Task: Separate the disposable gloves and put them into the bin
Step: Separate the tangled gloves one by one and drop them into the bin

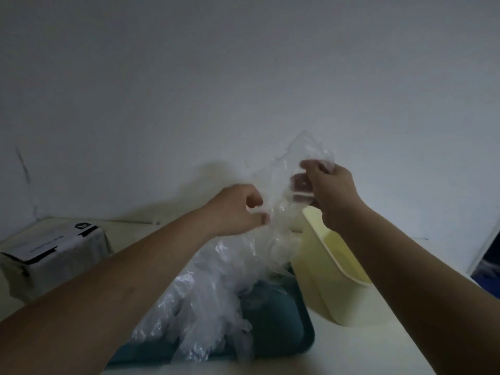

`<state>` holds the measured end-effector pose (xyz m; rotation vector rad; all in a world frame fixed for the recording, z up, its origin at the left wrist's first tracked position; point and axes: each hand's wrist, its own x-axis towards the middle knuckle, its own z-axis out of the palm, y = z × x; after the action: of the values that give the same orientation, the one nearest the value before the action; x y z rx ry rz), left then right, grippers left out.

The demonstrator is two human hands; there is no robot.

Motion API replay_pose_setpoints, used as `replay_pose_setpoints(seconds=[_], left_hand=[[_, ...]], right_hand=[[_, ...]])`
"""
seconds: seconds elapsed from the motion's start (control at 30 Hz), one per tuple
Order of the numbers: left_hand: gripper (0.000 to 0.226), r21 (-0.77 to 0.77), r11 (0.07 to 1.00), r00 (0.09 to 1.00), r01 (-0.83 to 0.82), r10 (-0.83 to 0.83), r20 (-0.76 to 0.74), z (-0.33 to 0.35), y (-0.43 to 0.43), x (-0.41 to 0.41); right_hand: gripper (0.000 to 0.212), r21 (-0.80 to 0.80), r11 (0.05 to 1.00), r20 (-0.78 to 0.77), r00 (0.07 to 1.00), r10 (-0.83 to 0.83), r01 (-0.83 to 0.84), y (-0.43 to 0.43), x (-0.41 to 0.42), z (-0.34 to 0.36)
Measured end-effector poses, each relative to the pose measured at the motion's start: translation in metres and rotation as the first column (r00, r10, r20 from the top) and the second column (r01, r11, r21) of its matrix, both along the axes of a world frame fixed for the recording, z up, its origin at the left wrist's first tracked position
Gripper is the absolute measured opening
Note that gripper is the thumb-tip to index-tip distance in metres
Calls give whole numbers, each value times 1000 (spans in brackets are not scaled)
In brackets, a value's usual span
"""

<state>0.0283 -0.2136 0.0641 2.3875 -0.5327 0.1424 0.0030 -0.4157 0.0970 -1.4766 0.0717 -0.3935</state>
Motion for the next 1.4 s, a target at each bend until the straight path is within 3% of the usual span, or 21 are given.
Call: replay_pose_setpoints(seconds=[0.03,0.1,0.17,0.23,0.37,0.5,0.57,0.67,0.7,0.77,0.87,0.93,1.07,1.17,1.23,1.33,1.4], left_hand=[[63,140,989,999,42,-38,-32,-8,-4,2],[88,273,956,992,105,-83,-92,-21,-14,5],[80,315,940,986,131,-90,-143,-31,-25,10],[53,327,936,987,132,-93,-130,-36,-29,18],[16,87,993,994,79,-72,-81,-21,-25,27],[10,-153,987,998,-50,45,-38,1,-14,24],[17,-172,985,997,-23,11,-73,3,-13,20],[61,134,987,976,89,-60,-208,-12,-18,15],[61,227,966,973,121,-70,-220,-19,-22,15],[40,271,957,986,106,-66,-153,-29,-25,16],[15,136,991,999,3,3,-44,-25,-16,16],[17,20,998,998,-64,65,-12,-14,-4,15],[40,-233,955,973,-182,209,96,10,16,6],[26,-433,882,945,-188,282,163,23,33,3],[16,-564,810,977,-158,211,30,28,38,2],[34,-792,602,988,-97,-37,-149,32,44,0],[45,-875,481,967,-47,-197,-160,36,46,-4]], right_hand=[[17,-4,1000,-19,1000,4,-4,-5,3,-1],[14,-6,1000,-49,999,4,-5,-12,8,-5],[13,17,999,-50,998,-28,29,-26,10,-5],[15,-5,998,-52,997,-59,59,-45,11,-3],[7,-136,990,-177,984,19,-43,-76,6,-4],[9,-131,971,-263,952,158,-198,-73,2,-11],[13,-119,953,-274,932,238,-278,-68,-2,-11],[20,-129,896,-301,878,373,-425,-53,-9,-8],[24,-170,883,-310,875,373,-437,-47,-11,-7],[30,-268,863,-321,884,340,-429,-36,-17,-9],[25,-355,858,-294,915,276,-372,-26,-27,-18],[23,-357,870,-273,929,250,-339,-20,-31,-23],[16,-473,843,-232,959,163,-257,-9,-28,-28],[17,-555,778,-238,952,190,-294,-6,-26,-29],[18,-519,792,-201,946,253,-322,-5,-24,-29],[12,-402,846,-93,934,344,-351,1,-22,-20],[13,-306,864,-44,912,407,-400,3,-21,-14]])
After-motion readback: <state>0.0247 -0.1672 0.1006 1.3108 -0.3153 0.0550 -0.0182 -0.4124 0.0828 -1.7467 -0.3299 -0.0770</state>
